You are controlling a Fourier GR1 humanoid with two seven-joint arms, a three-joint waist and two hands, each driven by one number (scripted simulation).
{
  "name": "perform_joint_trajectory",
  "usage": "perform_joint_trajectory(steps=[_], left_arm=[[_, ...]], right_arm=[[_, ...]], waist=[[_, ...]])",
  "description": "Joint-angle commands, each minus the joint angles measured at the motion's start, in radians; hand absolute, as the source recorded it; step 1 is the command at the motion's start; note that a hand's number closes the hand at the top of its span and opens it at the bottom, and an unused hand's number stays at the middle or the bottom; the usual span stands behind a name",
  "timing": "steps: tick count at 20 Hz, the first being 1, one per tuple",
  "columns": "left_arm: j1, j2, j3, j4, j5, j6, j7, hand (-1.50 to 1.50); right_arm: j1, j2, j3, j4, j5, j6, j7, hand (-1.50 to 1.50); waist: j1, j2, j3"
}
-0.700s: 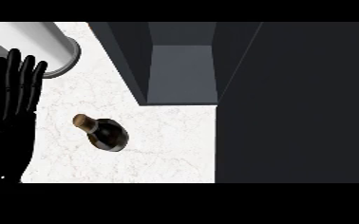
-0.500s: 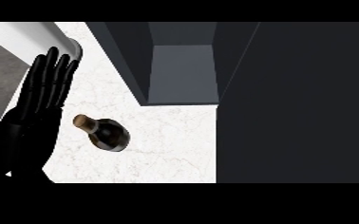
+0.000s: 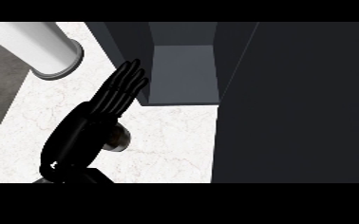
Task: Pick up the wine, place it into the cabinet and close the cabinet
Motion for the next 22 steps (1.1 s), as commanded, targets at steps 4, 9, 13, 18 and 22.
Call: perform_joint_trajectory(steps=[4, 9, 13, 18, 22], left_arm=[[-0.005, -0.040, -0.104, -0.224, 0.001, 0.121, 0.285, -1.50], [-0.077, -0.061, -0.125, -0.293, -0.038, 0.187, 0.405, -1.50], [-0.073, -0.058, -0.128, -0.368, -0.046, 0.229, 0.479, -1.50], [-0.064, -0.064, -0.247, -0.456, -0.165, 0.337, 0.551, -1.50], [-0.099, -0.065, -0.272, -0.475, -0.203, 0.366, 0.629, -1.50]], right_arm=[[0.091, -0.040, 0.001, -0.237, -0.108, 0.014, 0.164, -1.50], [0.132, -0.065, -0.037, -0.266, -0.158, 0.043, 0.148, -1.50], [0.114, -0.040, 0.030, -0.300, -0.088, 0.002, 0.200, -1.50], [0.172, -0.038, 0.077, -0.391, -0.068, -0.029, 0.254, -1.50], [0.093, -0.029, 0.100, -0.399, -0.042, -0.077, 0.322, -1.50]], waist=[[0.014, 0.000, 0.001], [0.011, 0.001, 0.001], [0.012, 0.001, 0.000], [0.005, -0.006, 0.001], [0.016, -0.003, 0.000]])
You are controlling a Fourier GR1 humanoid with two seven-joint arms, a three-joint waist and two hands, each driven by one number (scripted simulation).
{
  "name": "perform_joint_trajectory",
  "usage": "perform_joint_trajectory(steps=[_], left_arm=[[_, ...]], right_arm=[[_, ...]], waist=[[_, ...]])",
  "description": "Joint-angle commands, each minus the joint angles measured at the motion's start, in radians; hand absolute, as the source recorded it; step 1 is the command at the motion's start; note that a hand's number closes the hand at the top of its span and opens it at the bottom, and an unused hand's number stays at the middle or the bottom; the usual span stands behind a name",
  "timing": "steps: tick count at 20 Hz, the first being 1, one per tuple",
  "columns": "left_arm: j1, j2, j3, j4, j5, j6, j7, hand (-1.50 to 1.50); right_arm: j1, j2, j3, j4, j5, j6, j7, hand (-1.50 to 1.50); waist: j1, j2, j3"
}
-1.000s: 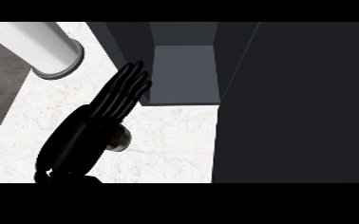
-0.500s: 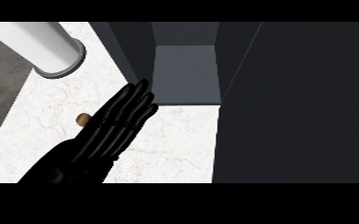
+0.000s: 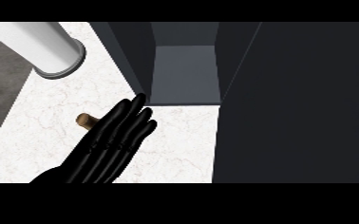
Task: Pick up the wine, place it into the cabinet and close the cabinet
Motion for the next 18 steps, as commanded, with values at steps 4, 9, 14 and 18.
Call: perform_joint_trajectory(steps=[4, 9, 14, 18], left_arm=[[-0.041, 0.000, 0.023, -0.074, -0.069, 0.047, 0.067, -1.50], [-0.003, 0.002, -0.041, -0.101, -0.141, 0.055, 0.065, -1.50], [-0.052, 0.053, 0.159, -0.157, -0.021, 0.022, 0.156, -1.50], [-0.034, 0.077, 0.250, -0.092, 0.035, -0.027, 0.091, -1.50]], right_arm=[[0.030, -0.031, -0.026, -0.208, -0.052, -0.015, 0.112, -1.50], [-0.004, -0.026, 0.014, -0.254, -0.015, -0.055, 0.169, -1.50], [-0.019, -0.027, 0.040, -0.296, -0.005, -0.087, 0.230, -1.50], [-0.055, -0.024, 0.058, -0.283, 0.015, -0.103, 0.238, -1.50]], waist=[[0.000, 0.003, 0.000], [0.004, 0.002, -0.001], [0.000, 0.002, -0.002], [-0.001, 0.005, -0.003]])
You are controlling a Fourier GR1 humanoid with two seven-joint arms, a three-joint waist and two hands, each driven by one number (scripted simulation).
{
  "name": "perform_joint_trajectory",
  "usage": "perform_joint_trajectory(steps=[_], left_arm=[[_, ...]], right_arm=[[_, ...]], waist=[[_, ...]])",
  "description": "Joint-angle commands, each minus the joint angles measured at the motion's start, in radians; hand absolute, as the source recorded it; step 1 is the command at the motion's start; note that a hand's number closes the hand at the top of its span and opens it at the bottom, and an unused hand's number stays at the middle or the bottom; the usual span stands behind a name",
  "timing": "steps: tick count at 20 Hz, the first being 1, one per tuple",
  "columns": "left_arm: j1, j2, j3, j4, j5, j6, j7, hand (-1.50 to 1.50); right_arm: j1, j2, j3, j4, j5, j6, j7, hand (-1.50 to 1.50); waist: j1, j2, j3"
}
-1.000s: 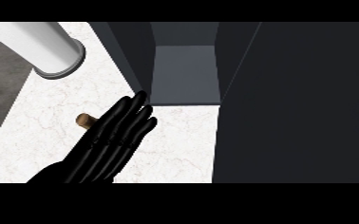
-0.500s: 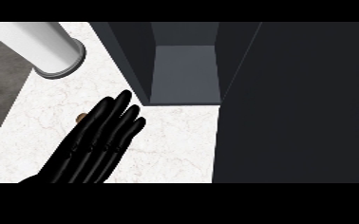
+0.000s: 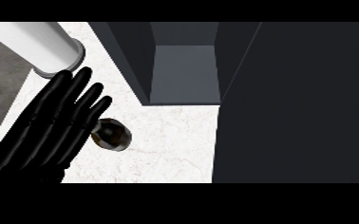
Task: Pick up the wine, place it into the cabinet and close the cabinet
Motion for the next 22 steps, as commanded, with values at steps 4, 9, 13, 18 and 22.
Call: perform_joint_trajectory(steps=[4, 9, 13, 18, 22], left_arm=[[-0.025, 0.041, 0.149, -0.008, 0.115, -0.060, -0.011, -1.50], [-0.029, 0.105, 0.305, 0.020, 0.229, -0.124, -0.017, -1.50], [0.038, 0.115, 0.356, 0.019, 0.263, -0.167, -0.064, -1.50], [0.143, 0.117, 0.435, 0.146, 0.319, -0.277, -0.202, -1.50], [0.118, 0.147, 0.489, 0.250, 0.370, -0.332, -0.239, -1.50]], right_arm=[[0.038, -0.022, -0.058, -0.176, -0.060, 0.005, 0.043, -1.50], [0.027, -0.026, -0.019, -0.229, -0.044, -0.017, 0.111, -1.50], [0.061, -0.029, 0.024, -0.276, -0.023, -0.029, 0.130, -1.50], [0.044, -0.045, -0.059, -0.224, -0.086, -0.008, 0.088, -1.50], [-0.036, -0.030, -0.047, -0.193, -0.058, -0.035, 0.139, -1.50]], waist=[[-0.001, 0.002, 0.001], [-0.002, 0.001, -0.001], [-0.004, -0.002, -0.002], [0.000, 0.002, 0.000], [0.005, 0.004, 0.000]])
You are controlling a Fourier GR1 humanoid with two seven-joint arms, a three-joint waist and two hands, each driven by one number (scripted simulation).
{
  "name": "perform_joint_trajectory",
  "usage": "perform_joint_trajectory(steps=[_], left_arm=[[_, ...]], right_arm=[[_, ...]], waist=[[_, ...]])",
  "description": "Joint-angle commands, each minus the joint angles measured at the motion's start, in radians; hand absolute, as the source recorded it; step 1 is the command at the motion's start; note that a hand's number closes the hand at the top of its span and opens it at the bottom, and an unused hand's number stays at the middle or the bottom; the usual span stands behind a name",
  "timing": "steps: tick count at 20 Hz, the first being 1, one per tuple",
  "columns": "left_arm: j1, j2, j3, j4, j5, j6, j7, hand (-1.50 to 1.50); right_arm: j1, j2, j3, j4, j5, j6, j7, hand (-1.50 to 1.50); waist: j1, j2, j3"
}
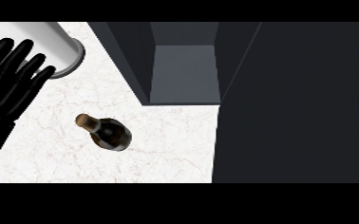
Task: Pick up the wine, place it into the cabinet and close the cabinet
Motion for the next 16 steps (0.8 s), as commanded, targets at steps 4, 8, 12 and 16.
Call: perform_joint_trajectory(steps=[4, 8, 12, 16], left_arm=[[0.112, -0.014, 0.025, 0.044, 0.042, -0.090, -0.094, -1.50], [0.135, 0.006, 0.100, 0.225, 0.063, -0.190, -0.228, -1.50], [0.186, 0.001, 0.075, 0.285, 0.034, -0.258, -0.294, -1.50], [0.209, 0.006, 0.087, 0.340, 0.024, -0.304, -0.355, -1.50]], right_arm=[[-0.009, -0.014, -0.023, -0.213, -0.070, -0.021, 0.129, -1.50], [-0.033, -0.015, -0.029, -0.207, -0.069, -0.025, 0.134, -1.50], [-0.023, 0.002, 0.011, -0.217, -0.043, -0.037, 0.128, -1.50], [0.000, -0.024, -0.014, -0.268, -0.082, -0.033, 0.165, -1.50]], waist=[[0.006, 0.000, 0.001], [0.000, 0.002, 0.000], [-0.002, 0.000, 0.000], [-0.004, -0.001, 0.000]])
